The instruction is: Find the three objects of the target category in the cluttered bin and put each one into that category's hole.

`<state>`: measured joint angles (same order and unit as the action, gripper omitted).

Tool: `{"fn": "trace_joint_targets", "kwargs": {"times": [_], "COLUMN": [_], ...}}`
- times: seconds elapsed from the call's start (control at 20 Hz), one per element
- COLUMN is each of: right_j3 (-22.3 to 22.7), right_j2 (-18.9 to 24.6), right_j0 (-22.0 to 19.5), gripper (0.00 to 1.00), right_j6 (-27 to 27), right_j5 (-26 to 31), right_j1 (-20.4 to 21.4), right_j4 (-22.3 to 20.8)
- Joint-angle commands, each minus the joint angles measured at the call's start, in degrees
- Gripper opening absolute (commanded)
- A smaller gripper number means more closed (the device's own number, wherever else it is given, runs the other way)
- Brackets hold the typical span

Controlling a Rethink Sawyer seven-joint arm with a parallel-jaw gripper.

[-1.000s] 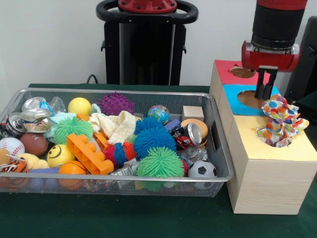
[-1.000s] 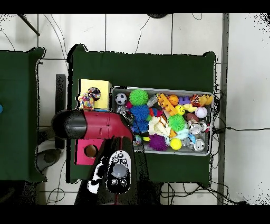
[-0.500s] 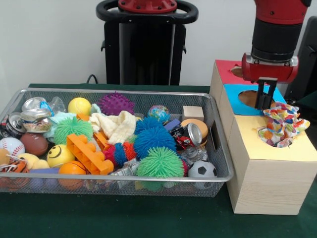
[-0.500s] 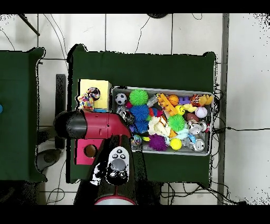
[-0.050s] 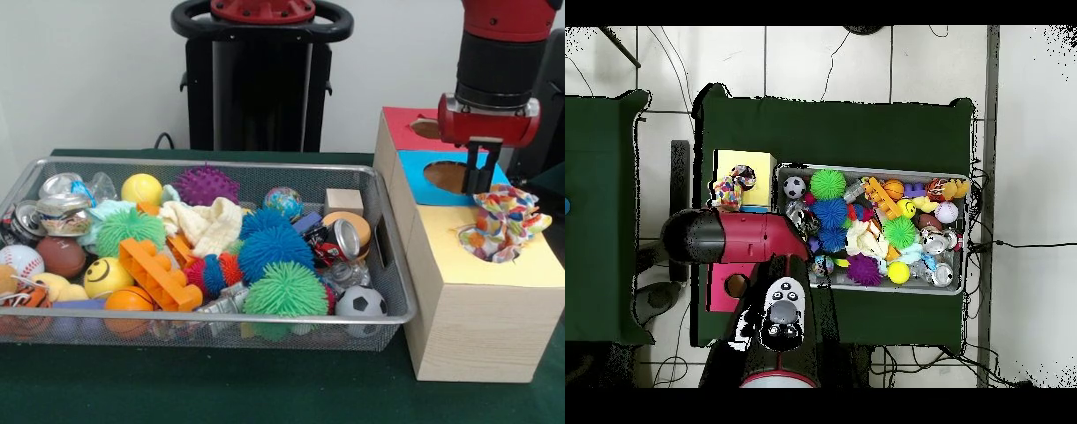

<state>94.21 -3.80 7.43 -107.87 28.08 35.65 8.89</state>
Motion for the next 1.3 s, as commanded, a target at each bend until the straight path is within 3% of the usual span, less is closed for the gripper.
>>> {"fn": "trace_joint_targets", "kwargs": {"times": [0.05,0.35,1.3], "right_j3": [-2.1,-3.9,-14.9], "right_j2": [3.8,4.6,2.7], "right_j0": [0.7,0.2,-0.5], "gripper": [0.0,0.0,0.0], "right_j6": [-8.2,-7.6,-7.8], "right_j5": [0.7,1.3,-3.0], "right_j1": [-2.3,-2.6,-11.4], "right_j4": [0.7,1.2,0.0]}}
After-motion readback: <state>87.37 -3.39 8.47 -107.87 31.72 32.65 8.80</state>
